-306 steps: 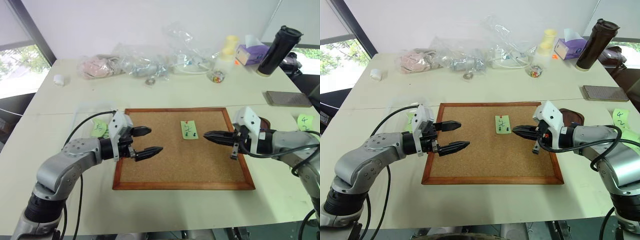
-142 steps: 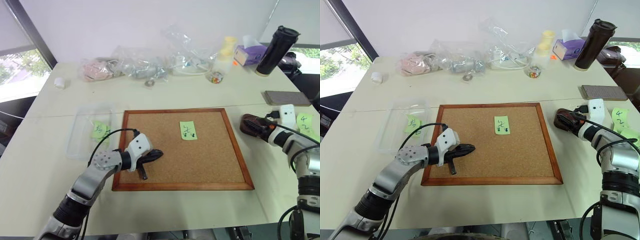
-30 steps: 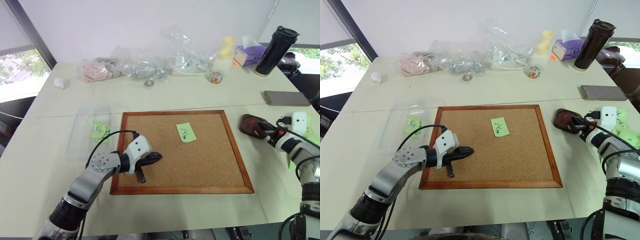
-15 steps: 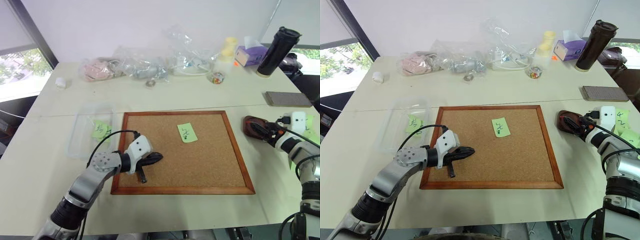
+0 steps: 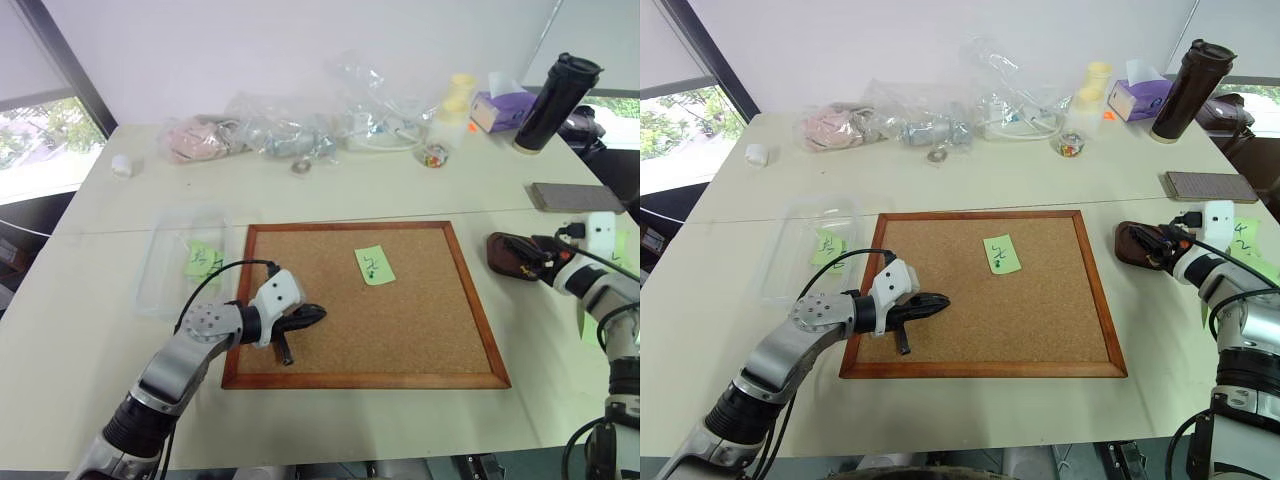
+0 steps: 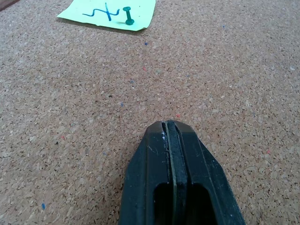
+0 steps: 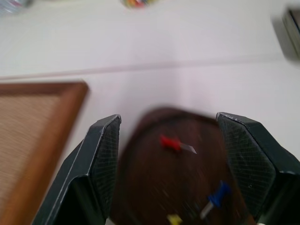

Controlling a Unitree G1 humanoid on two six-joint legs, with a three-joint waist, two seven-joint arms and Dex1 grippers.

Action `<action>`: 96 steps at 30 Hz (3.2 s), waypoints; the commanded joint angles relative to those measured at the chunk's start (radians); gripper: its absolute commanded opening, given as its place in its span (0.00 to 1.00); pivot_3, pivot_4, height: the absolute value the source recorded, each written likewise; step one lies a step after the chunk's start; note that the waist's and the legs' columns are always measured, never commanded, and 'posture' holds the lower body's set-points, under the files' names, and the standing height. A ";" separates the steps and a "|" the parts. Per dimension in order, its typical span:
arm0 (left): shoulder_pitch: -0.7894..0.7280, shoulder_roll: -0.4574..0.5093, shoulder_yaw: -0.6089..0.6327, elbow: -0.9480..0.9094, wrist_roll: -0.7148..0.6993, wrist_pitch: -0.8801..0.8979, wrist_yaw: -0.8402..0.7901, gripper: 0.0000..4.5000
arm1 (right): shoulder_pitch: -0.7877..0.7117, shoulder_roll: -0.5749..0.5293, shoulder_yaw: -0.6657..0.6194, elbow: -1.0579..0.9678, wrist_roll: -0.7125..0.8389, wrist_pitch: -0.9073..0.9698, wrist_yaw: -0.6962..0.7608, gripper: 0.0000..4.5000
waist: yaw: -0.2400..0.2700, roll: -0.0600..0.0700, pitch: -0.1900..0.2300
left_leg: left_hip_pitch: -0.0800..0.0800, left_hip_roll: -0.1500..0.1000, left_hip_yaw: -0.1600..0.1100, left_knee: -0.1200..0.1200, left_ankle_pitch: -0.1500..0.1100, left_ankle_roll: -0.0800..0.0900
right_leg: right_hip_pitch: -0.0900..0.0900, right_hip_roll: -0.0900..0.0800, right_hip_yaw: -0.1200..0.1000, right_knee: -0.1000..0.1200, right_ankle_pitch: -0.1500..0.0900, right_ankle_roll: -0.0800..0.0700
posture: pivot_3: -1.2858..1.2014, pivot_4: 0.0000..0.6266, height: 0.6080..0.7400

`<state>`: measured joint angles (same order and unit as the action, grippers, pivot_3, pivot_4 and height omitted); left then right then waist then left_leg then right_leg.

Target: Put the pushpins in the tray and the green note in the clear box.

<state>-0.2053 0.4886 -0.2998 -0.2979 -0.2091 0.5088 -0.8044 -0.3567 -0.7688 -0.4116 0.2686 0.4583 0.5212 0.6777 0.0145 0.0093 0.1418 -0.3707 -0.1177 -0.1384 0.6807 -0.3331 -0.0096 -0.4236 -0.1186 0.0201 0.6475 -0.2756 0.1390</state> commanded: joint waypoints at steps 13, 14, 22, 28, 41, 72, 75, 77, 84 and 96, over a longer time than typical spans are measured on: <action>0.020 0.013 -0.020 0.028 0.013 0.013 -0.003 0.00 | 0.066 0.084 0.275 -0.511 0.087 0.168 0.070 0.74 | 0.001 -0.001 0.000 | 0.000 0.000 -0.001 0.000 0.000 0.000 | 0.000 0.000 0.001 0.000 0.000 0.000 | 0.52 0.24 1.00; 0.022 0.014 -0.019 0.026 0.014 0.013 -0.002 0.00 | 0.066 0.093 0.300 -0.511 0.076 0.158 0.073 0.74 | 0.001 -0.001 0.000 | -0.001 0.000 -0.001 0.001 0.000 0.000 | 0.000 0.000 0.001 0.000 0.000 0.000 | 0.52 0.24 1.00; 0.029 0.013 -0.014 0.019 0.012 0.017 0.007 0.00 | 0.040 0.132 0.449 -0.491 -0.013 0.100 0.098 0.33 | 0.000 -0.001 0.000 | -0.001 0.000 -0.001 0.001 0.000 0.000 | 0.000 0.000 0.000 0.000 0.000 0.000 | 0.52 0.24 1.00; 0.036 0.011 -0.012 0.014 0.007 0.023 0.012 0.00 | 0.023 0.180 0.507 -0.448 -0.068 0.058 0.091 0.33 | -0.001 -0.001 0.000 | 0.000 0.000 -0.001 0.001 0.000 0.000 | 0.000 0.000 0.000 0.000 0.000 0.000 | 0.52 0.24 1.00; 0.038 0.011 -0.016 0.008 0.009 0.025 0.016 0.00 | -0.010 0.212 0.535 -0.322 -0.146 -0.012 0.119 0.33 | -0.001 -0.001 0.000 | -0.001 0.000 -0.001 0.001 0.000 0.000 | -0.001 0.000 -0.001 0.000 0.000 0.000 | 0.52 0.24 1.00; -0.048 -0.049 0.129 0.033 -0.150 0.118 0.032 0.00 | 0.044 0.085 0.449 -0.725 -0.002 0.168 0.171 0.01 | 0.001 -0.002 0.001 | -0.001 0.000 -0.001 0.001 0.000 0.000 | -0.001 0.000 -0.001 0.000 0.000 0.000 | 0.52 0.24 1.00; -0.110 -0.074 0.193 0.013 -0.256 0.202 0.020 0.32 | 0.040 0.078 0.448 -0.746 0.010 0.171 0.179 0.00 | -0.001 -0.005 0.003 | -0.002 0.000 -0.002 0.002 0.000 0.000 | -0.002 0.000 -0.001 0.000 0.000 0.000 | 0.52 0.24 1.00; -0.143 -0.097 0.225 0.010 -0.306 0.244 0.034 0.52 | 0.040 0.068 0.454 -0.757 0.005 0.162 0.186 0.00 | -0.001 -0.006 0.003 | -0.002 0.000 -0.002 0.002 0.000 0.000 | -0.002 0.000 -0.001 0.000 0.000 0.000 | 0.52 0.24 1.00; -0.269 -0.268 0.354 0.123 -0.508 0.419 0.145 0.76 | -0.002 0.043 0.470 -0.771 -0.022 0.124 0.193 0.00 | -0.001 -0.009 0.005 | -0.003 0.000 -0.002 0.002 0.000 0.000 | -0.003 0.000 -0.002 0.000 0.000 0.000 | 0.52 0.24 1.00; -0.324 -0.425 0.416 0.277 -0.591 0.471 0.276 0.76 | -0.011 0.040 0.469 -0.822 -0.007 0.137 0.191 0.00 | 0.000 -0.012 0.007 | -0.003 -0.001 -0.002 0.002 0.000 0.000 | -0.003 0.000 -0.002 0.000 0.000 0.000 | 0.52 0.24 1.00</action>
<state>-0.5098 0.0751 0.1041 -0.0106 -0.7722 0.9760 -0.5374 -0.3544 -0.7204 0.0697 -0.5101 0.4386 0.6691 0.8701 0.0148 -0.0024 0.1487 -0.3736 -0.1185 -0.1401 0.6826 -0.3332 -0.0095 -0.4266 -0.1188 0.0184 0.6476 -0.2755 0.1392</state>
